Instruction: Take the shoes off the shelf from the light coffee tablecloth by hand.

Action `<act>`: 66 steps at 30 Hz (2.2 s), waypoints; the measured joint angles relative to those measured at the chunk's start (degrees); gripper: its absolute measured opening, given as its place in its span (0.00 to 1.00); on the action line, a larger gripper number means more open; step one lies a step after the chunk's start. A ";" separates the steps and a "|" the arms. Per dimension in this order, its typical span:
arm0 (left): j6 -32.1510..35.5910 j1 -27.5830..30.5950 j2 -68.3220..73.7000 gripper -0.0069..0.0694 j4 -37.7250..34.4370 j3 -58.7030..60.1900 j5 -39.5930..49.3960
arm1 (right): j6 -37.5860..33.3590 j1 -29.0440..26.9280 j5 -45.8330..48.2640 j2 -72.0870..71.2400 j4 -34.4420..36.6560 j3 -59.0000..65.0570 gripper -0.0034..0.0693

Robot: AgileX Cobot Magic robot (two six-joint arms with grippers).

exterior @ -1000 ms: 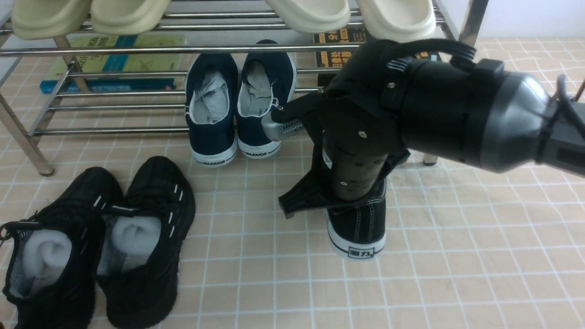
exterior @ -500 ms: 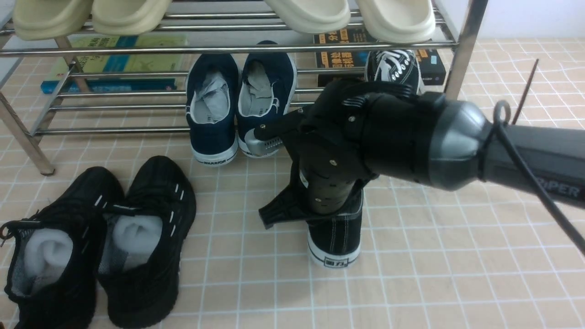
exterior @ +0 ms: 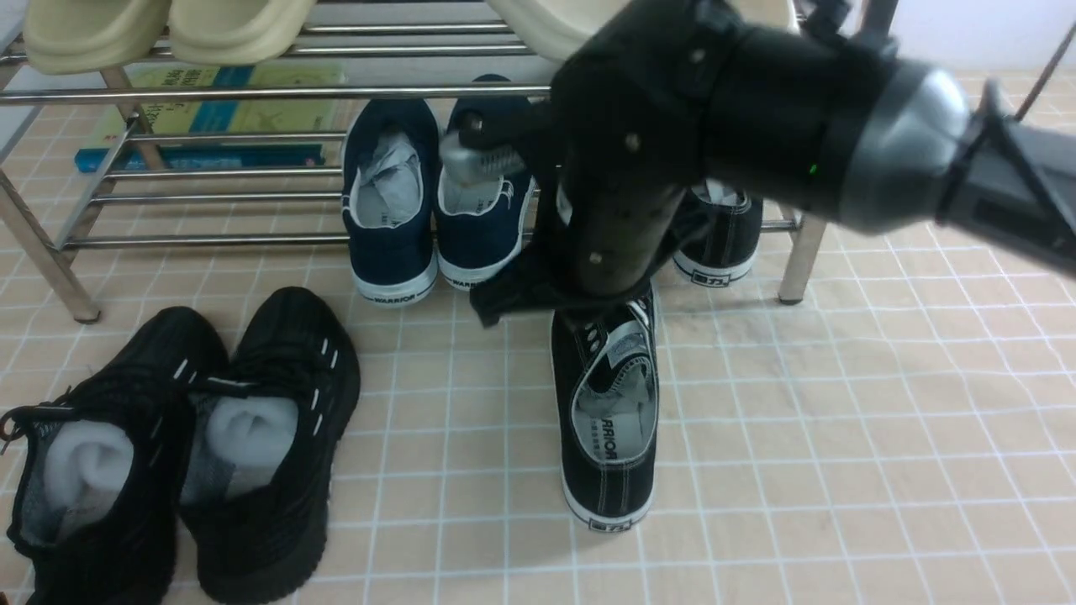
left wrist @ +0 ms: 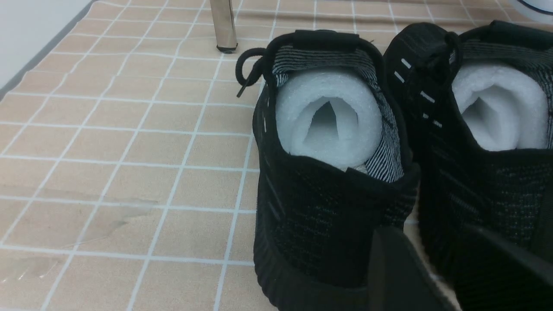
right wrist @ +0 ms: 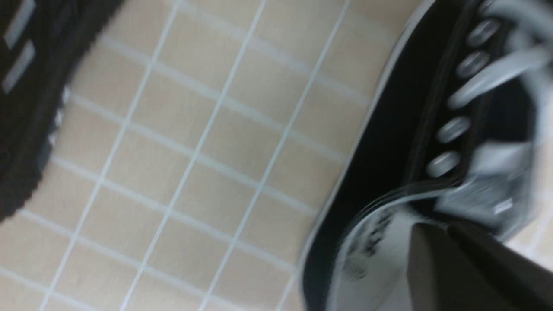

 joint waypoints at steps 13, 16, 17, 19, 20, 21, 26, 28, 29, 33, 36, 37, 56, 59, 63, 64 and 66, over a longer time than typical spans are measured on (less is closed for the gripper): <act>-0.04 0.00 0.00 0.40 0.00 0.00 0.00 | -0.10 -11.30 -7.52 2.18 -7.76 -3.65 0.36; -0.04 0.00 0.00 0.40 0.00 0.00 0.00 | -0.08 -12.88 -9.52 3.41 -8.23 -3.65 0.52; -0.04 0.00 0.00 0.40 0.00 0.00 0.00 | -0.08 -12.95 -9.57 3.47 -8.29 -3.65 0.53; -0.04 0.00 -0.04 0.40 0.00 0.00 0.00 | 0.11 -13.97 -10.05 4.29 -8.80 -3.65 0.59; -0.04 0.00 -0.04 0.40 0.00 0.00 0.00 | 0.17 -14.17 -10.38 4.64 -9.11 -3.65 0.61; -0.04 0.00 -0.04 0.40 0.00 0.00 0.00 | 0.17 -14.37 -10.82 5.01 -9.40 -3.65 0.61; -0.04 0.00 -0.04 0.40 0.00 0.00 0.00 | 0.28 -14.61 -11.70 7.26 -10.61 -3.65 0.59; -0.04 0.00 -0.04 0.40 0.00 0.00 0.00 | 0.28 -14.73 -12.20 8.90 -11.04 -3.65 0.55; -0.04 0.00 -0.04 0.40 0.00 0.00 0.00 | 0.28 -14.73 -12.27 9.35 -11.03 -3.65 0.54; -0.04 0.00 -0.04 0.40 0.00 0.00 0.00 | -0.32 -14.97 -12.16 10.84 -11.33 -3.65 0.32; -0.04 0.00 -0.04 0.40 0.00 0.00 0.00 | -1.95 -14.95 -9.80 10.14 -9.42 -3.65 0.10; -0.04 0.00 -0.04 0.40 0.00 0.00 0.00 | -2.85 -14.67 -6.67 9.33 -8.25 -3.65 0.06; -0.04 0.00 -0.06 0.40 0.00 0.00 0.04 | -11.03 -9.92 6.62 -17.19 11.18 18.03 0.06; -0.04 0.00 -0.06 0.40 0.00 0.00 0.04 | -11.03 -9.92 6.78 -17.36 10.95 23.02 0.06; -0.04 0.00 -0.06 0.40 0.00 0.00 0.04 | -11.03 -9.92 6.34 -17.30 9.48 25.97 0.06; -0.04 0.00 -0.06 0.40 0.00 0.00 0.04 | -11.03 -9.92 6.33 -17.30 9.48 26.03 0.06; -0.04 0.00 -0.06 0.40 0.00 0.00 0.04 | -11.03 -9.92 5.00 -17.12 9.11 26.16 0.06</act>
